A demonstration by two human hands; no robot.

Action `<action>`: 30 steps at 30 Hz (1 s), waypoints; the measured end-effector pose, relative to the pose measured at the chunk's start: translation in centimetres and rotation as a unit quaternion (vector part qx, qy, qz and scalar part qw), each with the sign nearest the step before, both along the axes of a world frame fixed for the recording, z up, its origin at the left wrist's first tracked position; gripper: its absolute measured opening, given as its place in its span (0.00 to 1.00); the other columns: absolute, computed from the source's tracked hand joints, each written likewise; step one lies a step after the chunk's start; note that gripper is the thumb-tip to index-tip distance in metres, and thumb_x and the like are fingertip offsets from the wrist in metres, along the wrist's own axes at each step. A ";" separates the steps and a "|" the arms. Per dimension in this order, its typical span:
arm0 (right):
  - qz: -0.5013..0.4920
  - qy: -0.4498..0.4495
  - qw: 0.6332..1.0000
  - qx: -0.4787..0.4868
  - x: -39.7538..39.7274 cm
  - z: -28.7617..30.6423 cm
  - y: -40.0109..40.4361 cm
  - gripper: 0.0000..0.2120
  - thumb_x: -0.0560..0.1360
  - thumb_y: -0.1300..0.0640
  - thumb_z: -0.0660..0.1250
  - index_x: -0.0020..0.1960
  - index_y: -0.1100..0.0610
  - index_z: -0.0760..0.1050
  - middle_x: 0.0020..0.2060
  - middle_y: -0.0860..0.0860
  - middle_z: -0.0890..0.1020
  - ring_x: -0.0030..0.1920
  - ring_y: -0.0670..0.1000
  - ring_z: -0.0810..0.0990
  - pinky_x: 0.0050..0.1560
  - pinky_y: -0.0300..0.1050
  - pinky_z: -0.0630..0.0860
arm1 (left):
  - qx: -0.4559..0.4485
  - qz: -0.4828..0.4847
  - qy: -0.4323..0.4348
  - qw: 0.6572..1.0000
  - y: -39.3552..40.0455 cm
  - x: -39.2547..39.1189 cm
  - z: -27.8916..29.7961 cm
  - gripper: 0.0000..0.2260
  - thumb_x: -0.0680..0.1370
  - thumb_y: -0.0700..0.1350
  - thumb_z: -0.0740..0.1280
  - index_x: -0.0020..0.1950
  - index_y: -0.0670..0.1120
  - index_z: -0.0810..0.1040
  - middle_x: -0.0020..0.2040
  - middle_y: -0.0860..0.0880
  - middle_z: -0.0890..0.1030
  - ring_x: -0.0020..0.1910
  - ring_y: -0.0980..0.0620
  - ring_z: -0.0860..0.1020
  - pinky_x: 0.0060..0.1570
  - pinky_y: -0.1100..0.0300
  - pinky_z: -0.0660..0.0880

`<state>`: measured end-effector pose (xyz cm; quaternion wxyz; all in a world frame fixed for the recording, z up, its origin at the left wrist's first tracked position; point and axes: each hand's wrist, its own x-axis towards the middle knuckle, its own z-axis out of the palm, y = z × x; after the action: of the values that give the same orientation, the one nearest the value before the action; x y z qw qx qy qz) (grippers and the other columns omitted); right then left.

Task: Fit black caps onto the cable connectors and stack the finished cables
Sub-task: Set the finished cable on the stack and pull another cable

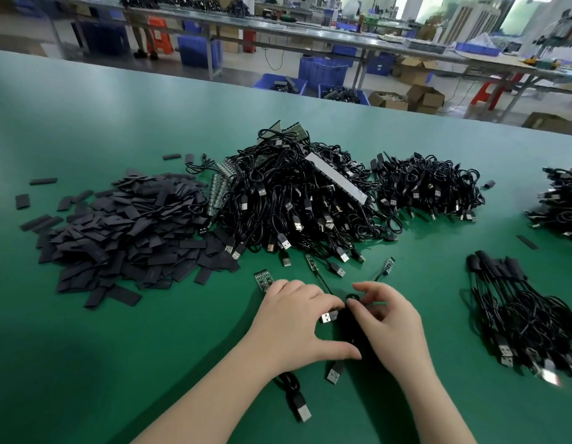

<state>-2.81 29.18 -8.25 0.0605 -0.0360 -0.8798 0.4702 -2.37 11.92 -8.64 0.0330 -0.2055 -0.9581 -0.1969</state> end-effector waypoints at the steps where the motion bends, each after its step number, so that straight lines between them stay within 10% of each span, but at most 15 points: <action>1: -0.007 0.023 0.999 0.024 0.1 -0.1 -0.2 0.14 0.75 0.63 0.71 0.50 0.43 0.78 0.46 0.45 0.80 0.41 0.47 0.80 0.41 0.33 0.70 | 0.003 0.003 -0.002 1.000 0.0 0.0 0.0 0.33 0.66 0.77 0.56 0.65 0.62 0.71 0.56 0.63 0.74 0.59 0.58 0.67 0.63 0.60 0.54; 7: 0.009 0.016 0.963 0.267 0.4 -0.8 0.5 0.20 0.76 0.66 0.65 0.65 0.51 0.80 0.64 0.47 0.79 0.62 0.59 0.73 0.57 0.50 0.70 | 0.032 0.006 -0.024 0.999 0.0 0.1 -0.1 0.28 0.71 0.60 0.58 0.72 0.63 0.64 0.58 0.62 0.73 0.60 0.57 0.67 0.65 0.60 0.55; 22: -0.044 0.084 0.951 0.294 1.2 0.0 0.4 0.05 0.72 0.55 0.76 0.45 0.46 0.84 0.41 0.47 0.80 0.51 0.57 0.76 0.51 0.45 0.55 | 0.055 0.057 0.016 0.997 0.2 0.2 -0.2 0.13 0.73 0.63 0.63 0.54 0.59 0.73 0.54 0.59 0.68 0.56 0.56 0.66 0.60 0.60 0.57; 30: 0.033 0.133 0.939 0.314 1.3 -0.4 -0.3 0.07 0.66 0.54 0.81 0.41 0.46 0.86 0.30 0.46 0.76 0.38 0.57 0.78 0.45 0.48 0.58 | 0.128 0.055 0.046 0.989 0.3 0.5 0.6 0.07 0.75 0.51 0.63 0.51 0.53 0.71 0.34 0.56 0.74 0.35 0.56 0.72 0.51 0.58 0.68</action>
<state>-1.49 28.89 -8.61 0.1697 0.0772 -0.9673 0.1721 -1.88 12.18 -8.04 0.1135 -0.1552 -0.9325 -0.3057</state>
